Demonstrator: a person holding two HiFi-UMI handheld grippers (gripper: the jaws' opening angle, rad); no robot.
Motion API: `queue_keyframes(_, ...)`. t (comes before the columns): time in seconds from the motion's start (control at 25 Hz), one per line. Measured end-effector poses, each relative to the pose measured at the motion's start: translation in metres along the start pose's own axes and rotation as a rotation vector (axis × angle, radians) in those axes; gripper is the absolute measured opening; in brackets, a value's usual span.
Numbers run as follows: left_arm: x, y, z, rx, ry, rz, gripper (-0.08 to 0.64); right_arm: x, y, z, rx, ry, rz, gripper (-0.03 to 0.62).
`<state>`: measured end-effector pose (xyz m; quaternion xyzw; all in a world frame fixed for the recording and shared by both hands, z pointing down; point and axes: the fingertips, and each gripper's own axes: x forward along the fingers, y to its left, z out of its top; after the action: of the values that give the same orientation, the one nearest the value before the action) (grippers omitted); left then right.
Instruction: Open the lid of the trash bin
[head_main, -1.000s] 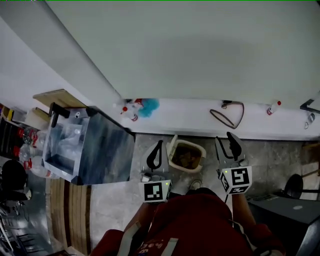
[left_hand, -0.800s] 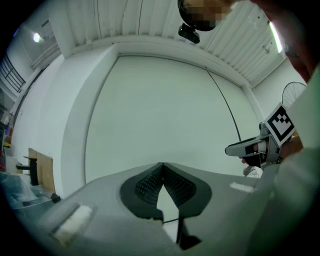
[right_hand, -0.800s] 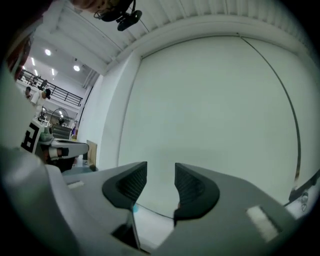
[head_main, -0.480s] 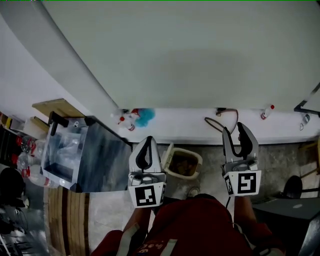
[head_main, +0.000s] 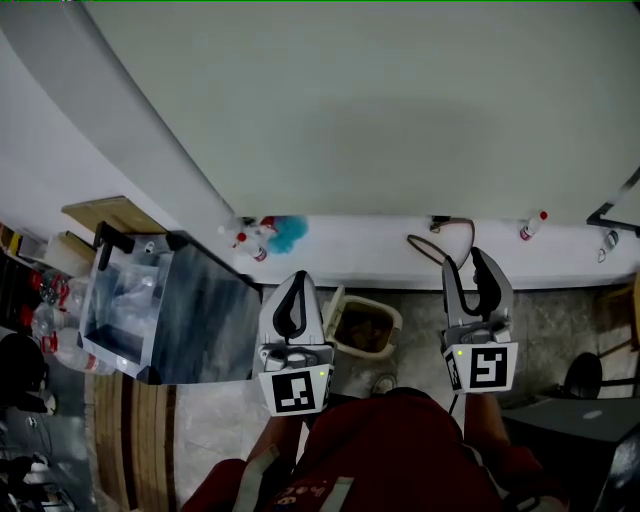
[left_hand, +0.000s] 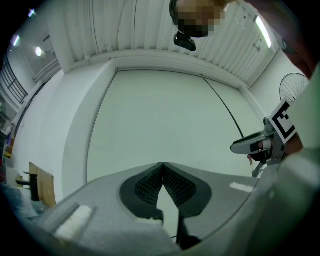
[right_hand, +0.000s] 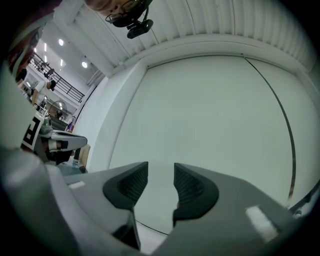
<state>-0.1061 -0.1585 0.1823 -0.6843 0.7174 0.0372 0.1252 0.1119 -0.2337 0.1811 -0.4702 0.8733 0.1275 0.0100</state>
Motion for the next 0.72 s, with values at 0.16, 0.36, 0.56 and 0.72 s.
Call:
queue_keyframes(0.16,0.002,-0.003,-0.003,0.0,0.008,-0.003,0.005,-0.001,0.002,-0.001,-0.002,0.0,0.008,0.124)
queue_keyframes(0.36,0.003,-0.014,-0.002,0.026,0.006,-0.019,0.005,-0.001,-0.004,-0.009,-0.009,0.028,-0.009,0.028)
queue_keyframes(0.56,0.003,-0.024,-0.006,0.023,0.019,-0.039,0.005,-0.003,-0.005,-0.017,-0.007,0.058,-0.016,0.0)
queue_keyframes(0.72,0.003,-0.025,-0.009,0.015,0.024,-0.04,0.005,-0.003,-0.005,-0.02,-0.005,0.066,-0.018,0.0)
